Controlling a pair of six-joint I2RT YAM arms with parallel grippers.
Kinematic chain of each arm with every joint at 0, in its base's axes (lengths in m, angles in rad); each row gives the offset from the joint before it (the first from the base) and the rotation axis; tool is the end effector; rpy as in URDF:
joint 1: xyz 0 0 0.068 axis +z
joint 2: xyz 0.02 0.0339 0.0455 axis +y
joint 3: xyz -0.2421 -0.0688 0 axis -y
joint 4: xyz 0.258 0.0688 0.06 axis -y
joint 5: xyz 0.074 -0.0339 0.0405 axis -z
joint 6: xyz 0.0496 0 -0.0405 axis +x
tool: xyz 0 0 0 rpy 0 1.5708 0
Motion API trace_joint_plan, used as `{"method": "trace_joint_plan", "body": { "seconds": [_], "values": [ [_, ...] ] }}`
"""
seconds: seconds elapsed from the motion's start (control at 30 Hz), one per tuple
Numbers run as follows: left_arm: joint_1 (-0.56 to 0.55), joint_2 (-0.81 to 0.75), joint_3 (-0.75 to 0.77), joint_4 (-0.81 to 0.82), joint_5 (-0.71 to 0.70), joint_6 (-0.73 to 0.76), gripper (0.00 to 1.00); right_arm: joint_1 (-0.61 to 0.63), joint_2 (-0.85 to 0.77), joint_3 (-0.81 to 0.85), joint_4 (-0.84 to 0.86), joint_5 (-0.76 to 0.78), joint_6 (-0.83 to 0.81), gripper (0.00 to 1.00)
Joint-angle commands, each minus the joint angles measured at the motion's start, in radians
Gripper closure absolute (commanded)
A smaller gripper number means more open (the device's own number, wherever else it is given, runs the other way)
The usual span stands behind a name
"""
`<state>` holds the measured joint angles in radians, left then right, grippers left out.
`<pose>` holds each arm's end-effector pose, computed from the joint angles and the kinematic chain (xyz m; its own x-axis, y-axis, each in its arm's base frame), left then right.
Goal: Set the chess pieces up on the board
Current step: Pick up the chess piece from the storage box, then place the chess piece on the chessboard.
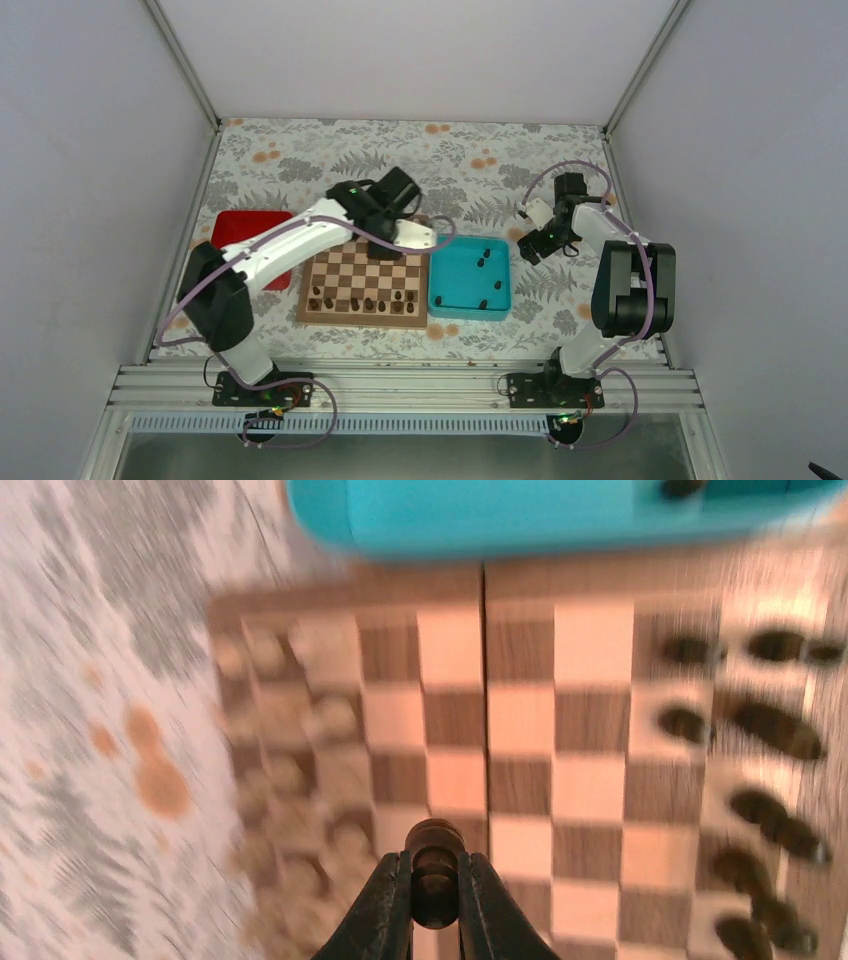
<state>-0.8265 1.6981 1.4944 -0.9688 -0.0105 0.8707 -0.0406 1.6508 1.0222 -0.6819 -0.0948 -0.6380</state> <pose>0.2466 -0.2670 0.2463 0.1581 0.9572 -0.2425 0.9497 -0.0801 0.3029 0.3150 -0.0081 0.1324 -0.7852 -0.5615 -0.2612 -0.5621 0.8232 -0.0798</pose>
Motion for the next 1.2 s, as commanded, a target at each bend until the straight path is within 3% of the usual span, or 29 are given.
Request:
{"method": "trace_joint_plan", "body": {
  "seconds": [0.0,0.3,0.47,0.83,1.17],
  "values": [
    [0.085,-0.109,-0.194,0.000,-0.024,-0.029,0.91,-0.004,0.006,0.001,0.001,0.000,0.004,0.00],
    [0.187,-0.295,-0.487,0.066,-0.035,-0.060,0.91,-0.003,0.006,0.007,-0.005,0.004,0.012,0.00],
    [0.223,-0.335,-0.575,0.096,-0.026,-0.068,0.90,-0.004,0.020,0.007,-0.005,0.006,0.012,0.00],
    [0.270,-0.337,-0.676,0.163,-0.028,-0.067,0.91,-0.002,0.041,0.003,-0.002,0.007,0.011,0.00],
    [0.287,-0.337,-0.662,0.123,0.005,-0.065,0.91,-0.004,0.042,0.001,-0.001,0.012,0.010,0.00]
  ]
}}
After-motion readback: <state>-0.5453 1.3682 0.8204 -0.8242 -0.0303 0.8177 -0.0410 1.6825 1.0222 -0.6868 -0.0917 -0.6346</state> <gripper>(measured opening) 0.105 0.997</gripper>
